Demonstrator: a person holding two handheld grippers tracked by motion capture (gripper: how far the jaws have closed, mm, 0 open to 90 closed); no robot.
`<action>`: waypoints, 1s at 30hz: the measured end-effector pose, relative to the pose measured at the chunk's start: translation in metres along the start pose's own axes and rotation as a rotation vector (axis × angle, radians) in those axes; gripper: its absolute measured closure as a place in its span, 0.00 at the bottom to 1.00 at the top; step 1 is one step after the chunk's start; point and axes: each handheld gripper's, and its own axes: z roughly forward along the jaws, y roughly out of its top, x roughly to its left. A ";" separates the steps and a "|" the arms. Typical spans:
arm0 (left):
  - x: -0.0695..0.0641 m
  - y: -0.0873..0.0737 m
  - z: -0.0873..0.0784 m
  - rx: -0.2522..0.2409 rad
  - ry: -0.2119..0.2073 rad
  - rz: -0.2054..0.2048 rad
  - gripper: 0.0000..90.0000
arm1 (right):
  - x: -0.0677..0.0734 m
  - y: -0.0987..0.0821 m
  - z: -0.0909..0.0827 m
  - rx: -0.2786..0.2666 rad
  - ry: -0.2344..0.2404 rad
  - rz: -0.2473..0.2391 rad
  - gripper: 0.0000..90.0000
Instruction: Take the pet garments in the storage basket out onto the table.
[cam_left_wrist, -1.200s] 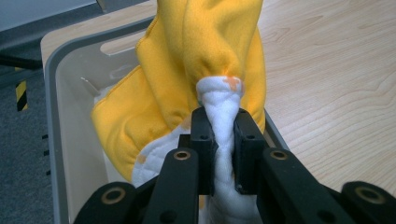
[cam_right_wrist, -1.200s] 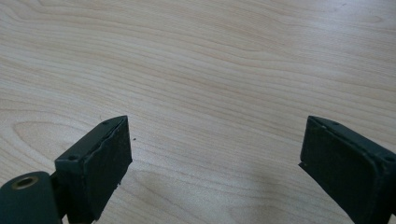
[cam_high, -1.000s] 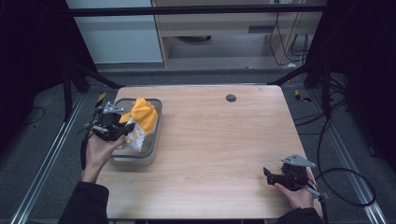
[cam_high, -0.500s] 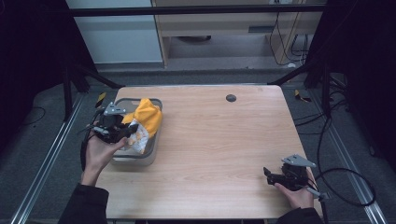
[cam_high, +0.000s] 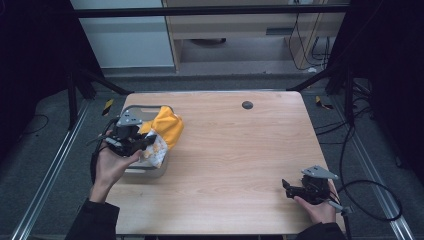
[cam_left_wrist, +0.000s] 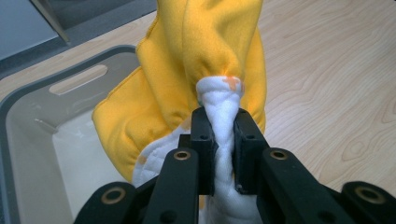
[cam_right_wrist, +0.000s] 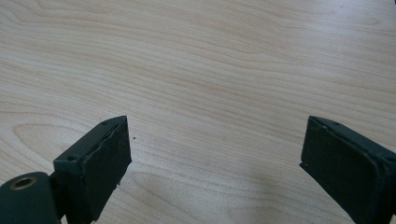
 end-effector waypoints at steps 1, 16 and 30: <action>-0.002 0.001 0.000 -0.001 -0.003 0.003 0.90 | 0.000 0.000 0.000 -0.001 0.000 0.001 0.09; -0.021 0.009 0.010 0.003 -0.047 0.048 0.90 | 0.000 0.000 -0.001 -0.004 0.001 0.004 0.09; -0.043 0.018 0.021 0.008 -0.097 0.086 0.90 | -0.001 0.000 -0.001 -0.008 0.000 0.007 0.09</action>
